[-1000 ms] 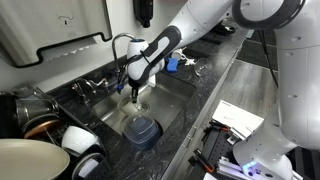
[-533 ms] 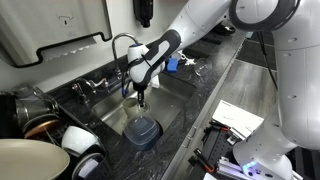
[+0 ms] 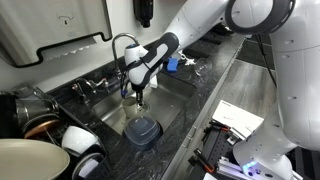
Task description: Move the white mug in the sink to the left
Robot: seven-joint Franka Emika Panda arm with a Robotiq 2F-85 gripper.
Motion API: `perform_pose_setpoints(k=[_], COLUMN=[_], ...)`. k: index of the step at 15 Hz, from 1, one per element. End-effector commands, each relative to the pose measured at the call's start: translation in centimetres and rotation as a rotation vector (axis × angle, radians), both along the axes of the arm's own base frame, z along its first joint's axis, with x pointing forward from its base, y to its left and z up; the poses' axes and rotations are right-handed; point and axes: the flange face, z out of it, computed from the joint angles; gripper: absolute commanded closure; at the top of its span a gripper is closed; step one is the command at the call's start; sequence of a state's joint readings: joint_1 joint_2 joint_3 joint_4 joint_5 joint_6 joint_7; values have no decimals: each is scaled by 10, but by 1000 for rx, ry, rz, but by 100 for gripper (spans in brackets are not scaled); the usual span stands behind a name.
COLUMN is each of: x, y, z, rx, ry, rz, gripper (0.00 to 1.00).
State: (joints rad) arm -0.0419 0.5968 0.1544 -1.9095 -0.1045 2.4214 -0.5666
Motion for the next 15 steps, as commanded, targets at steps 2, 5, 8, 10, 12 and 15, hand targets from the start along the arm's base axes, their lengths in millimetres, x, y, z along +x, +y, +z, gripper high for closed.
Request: perform_pose_setpoints(k=[2,5,8,10,12,15], x=[18,21,21,20,17,12], y=[11,18,21,22,21,18], z=[2,2,3,3,3,5], rx=[-33,-25,-17,-21,-29,-42], ry=[-10,-16,-19,-2,18,34], rz=[19,43,49,45,41,28], gripper=[96,56,36,22,8,0])
